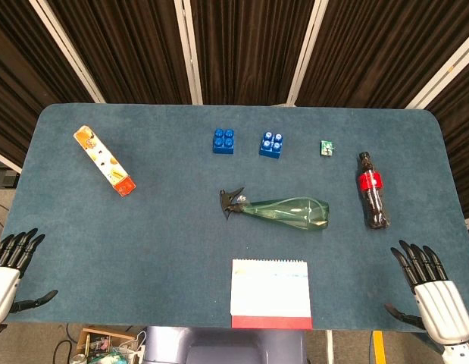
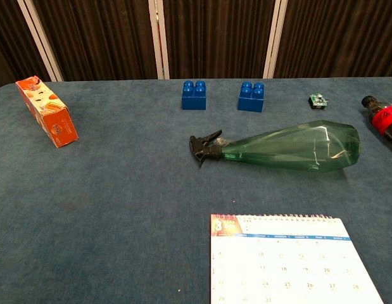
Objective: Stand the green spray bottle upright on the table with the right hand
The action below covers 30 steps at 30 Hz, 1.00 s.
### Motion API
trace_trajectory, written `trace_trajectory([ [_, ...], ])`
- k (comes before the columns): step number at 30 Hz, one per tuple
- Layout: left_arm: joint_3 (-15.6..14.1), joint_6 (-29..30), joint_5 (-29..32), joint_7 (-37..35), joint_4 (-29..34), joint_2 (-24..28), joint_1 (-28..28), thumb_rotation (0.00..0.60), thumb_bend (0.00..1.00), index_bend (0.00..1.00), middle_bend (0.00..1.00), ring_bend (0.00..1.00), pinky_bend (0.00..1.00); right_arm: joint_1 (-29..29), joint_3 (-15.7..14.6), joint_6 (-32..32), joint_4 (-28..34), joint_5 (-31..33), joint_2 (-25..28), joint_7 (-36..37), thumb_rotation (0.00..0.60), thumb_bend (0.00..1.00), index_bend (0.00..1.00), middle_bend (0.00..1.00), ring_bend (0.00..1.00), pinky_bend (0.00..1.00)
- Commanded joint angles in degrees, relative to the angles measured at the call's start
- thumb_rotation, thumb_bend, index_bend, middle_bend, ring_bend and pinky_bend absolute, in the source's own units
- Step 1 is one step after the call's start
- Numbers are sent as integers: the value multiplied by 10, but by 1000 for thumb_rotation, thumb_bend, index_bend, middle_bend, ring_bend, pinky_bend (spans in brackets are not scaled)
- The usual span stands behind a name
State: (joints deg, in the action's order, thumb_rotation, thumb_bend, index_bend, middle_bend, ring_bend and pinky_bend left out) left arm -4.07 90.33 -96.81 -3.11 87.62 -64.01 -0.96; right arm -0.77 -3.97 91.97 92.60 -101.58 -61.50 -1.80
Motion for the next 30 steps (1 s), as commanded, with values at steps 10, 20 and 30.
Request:
trace_trajectory([
  [10,-3,9,-12,5,-4,-3,3,600,60,0,0,0,35,-3,1,6,4,-6,-9,-20,600,110,0,0,0,0],
  [20,11,-17,9,14,-3,-10,-13,600,60,0,0,0,35,25,38,-55,98,-20,-69,-292,600,111,0,0,0,0],
  [30,14,-20,13,12,-9,-12,-17,600,60,0,0,0,35,53,88,-126,186,30,-146,-560,600,110,6,0,0,0],
])
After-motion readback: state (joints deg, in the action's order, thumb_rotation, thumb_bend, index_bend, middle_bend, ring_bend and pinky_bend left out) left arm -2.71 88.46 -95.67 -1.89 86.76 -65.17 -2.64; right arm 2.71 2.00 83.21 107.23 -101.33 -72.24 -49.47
